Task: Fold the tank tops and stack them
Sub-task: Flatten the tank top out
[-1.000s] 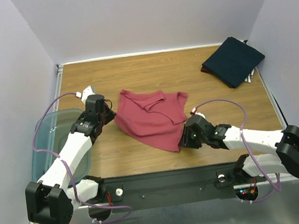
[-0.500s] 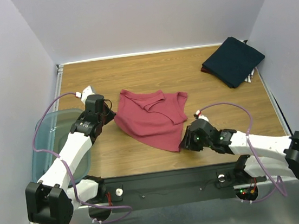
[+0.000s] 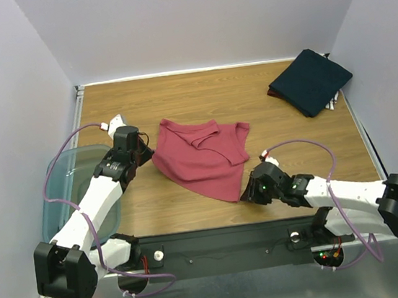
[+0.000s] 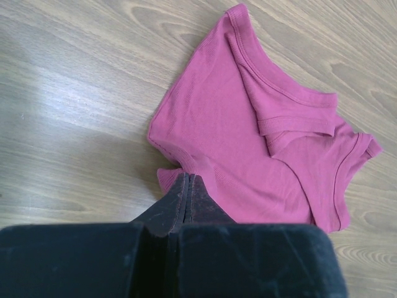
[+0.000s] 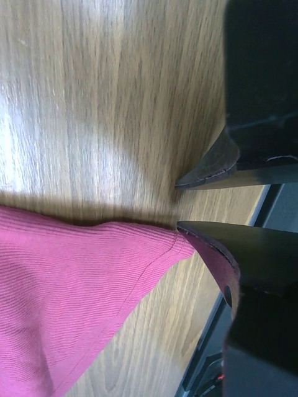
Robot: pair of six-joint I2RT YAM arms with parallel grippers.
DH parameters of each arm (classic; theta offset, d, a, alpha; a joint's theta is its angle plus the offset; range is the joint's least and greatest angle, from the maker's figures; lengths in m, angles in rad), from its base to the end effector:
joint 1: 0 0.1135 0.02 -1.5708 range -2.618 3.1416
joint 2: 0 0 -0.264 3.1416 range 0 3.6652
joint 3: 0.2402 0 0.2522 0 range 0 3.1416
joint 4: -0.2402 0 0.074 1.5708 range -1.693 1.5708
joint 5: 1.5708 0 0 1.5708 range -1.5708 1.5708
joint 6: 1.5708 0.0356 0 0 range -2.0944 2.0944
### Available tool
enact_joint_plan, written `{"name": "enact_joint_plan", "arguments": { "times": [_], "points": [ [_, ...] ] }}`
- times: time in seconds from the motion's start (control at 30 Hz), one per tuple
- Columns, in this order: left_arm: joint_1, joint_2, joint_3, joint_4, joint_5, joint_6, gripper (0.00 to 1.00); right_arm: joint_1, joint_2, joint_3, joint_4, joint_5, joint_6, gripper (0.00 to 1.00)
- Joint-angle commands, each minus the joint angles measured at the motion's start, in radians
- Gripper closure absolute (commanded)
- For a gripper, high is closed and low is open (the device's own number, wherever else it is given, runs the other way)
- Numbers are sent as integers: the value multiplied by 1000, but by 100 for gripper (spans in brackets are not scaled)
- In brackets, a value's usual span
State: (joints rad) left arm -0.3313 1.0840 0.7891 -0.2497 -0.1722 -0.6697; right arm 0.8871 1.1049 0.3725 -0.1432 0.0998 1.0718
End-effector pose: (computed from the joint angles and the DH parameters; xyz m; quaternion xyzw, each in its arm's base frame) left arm 0.2305 -0.0728 0.2765 -0.1878 0.8485 -0.1690 0.4650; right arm 0.1251 0.1480 0.1462 0.1035 0.9335 0.2563 0.2286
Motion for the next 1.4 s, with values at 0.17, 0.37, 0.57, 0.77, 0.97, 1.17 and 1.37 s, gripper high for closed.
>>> {"name": "enact_joint_plan", "arguments": {
  "times": [0.17, 0.37, 0.57, 0.77, 0.97, 1.17, 1.37],
  "points": [
    [8, -10, -11, 36, -6, 10, 100, 23, 61, 54, 36, 25, 1, 67],
    [9, -9, -13, 36, -6, 10, 100, 27, 85, 77, 45, 26, -6, 67],
    [9, -9, -17, 41, -4, 10, 100, 29, 70, 72, 47, 32, 0, 67],
    [9, -7, -24, 47, 3, 9, 100, 32, 43, 69, 48, 38, 4, 67],
    [9, -7, -24, 46, 2, 10, 100, 33, 46, 83, 51, 41, -3, 67],
    [9, -9, -27, 47, 3, 10, 100, 38, 78, 97, 57, 38, -4, 67],
    [9, -4, -27, 47, 3, 12, 100, 39, 64, 109, 56, 40, -13, 67]
  ]
}}
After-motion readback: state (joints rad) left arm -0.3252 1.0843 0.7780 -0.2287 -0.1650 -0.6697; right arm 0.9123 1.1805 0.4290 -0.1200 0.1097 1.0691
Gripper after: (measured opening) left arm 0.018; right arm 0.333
